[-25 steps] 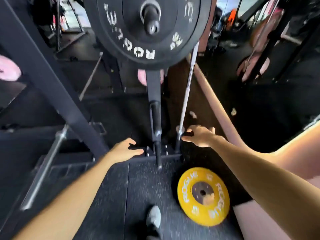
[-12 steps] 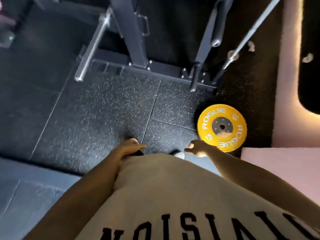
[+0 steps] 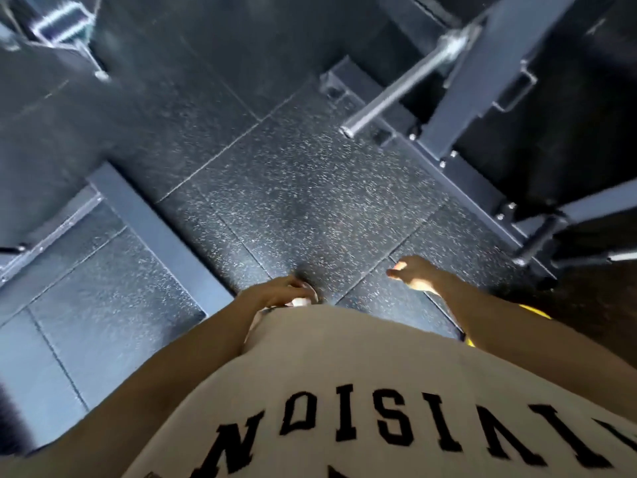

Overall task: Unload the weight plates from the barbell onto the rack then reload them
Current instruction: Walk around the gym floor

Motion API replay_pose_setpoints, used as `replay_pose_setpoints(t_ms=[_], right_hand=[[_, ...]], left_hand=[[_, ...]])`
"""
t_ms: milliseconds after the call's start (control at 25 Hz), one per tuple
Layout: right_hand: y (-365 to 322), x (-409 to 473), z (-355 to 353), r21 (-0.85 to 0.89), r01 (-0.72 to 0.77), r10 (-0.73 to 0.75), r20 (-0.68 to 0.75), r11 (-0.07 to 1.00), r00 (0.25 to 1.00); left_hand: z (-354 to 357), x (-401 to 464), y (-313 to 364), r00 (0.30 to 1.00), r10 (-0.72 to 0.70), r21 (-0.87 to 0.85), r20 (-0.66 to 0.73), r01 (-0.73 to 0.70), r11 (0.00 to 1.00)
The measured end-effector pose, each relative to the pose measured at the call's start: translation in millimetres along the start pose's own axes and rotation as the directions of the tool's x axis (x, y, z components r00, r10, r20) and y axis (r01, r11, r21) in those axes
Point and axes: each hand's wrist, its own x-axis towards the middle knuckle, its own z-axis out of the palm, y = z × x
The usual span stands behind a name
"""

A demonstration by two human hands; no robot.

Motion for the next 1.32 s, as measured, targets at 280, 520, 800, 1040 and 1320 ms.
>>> replay_pose_setpoints(t_ms=[280, 520, 800, 1040, 1320], right_hand=[[-184.2, 63.8, 7.9, -0.166, 0.169, -0.160, 0.067, 0.972, 0.985], [-286.4, 152.5, -36.1, -0.277, 0.133, -0.105, 0.113, 0.952, 0.988], [-462.1, 273.8, -151.5, -0.277, 0.170, -0.127, 0.167, 0.946, 0.978], [-624.2, 355.8, -239.8, -0.235, 0.245, -0.215, 0.145, 0.941, 0.966], [-774.1, 470.9, -312.7, -0.196, 0.142, -0.130, 0.073, 0.970, 0.989]], left_hand=[[-156.4, 23.8, -43.6, 0.994, -0.022, -0.159, -0.105, 0.005, 0.987], [-252.8, 70.9, -41.4, 0.996, -0.093, -0.131, -0.016, 0.090, 0.987], [-464.0, 120.9, 6.8, 0.975, -0.160, -0.212, -0.151, 0.126, 0.969], [-644.3, 172.8, 49.0, 0.934, -0.136, -0.383, -0.330, -0.001, 0.924], [-865.9, 257.5, 97.8, 0.976, -0.091, -0.208, -0.198, 0.049, 0.977]])
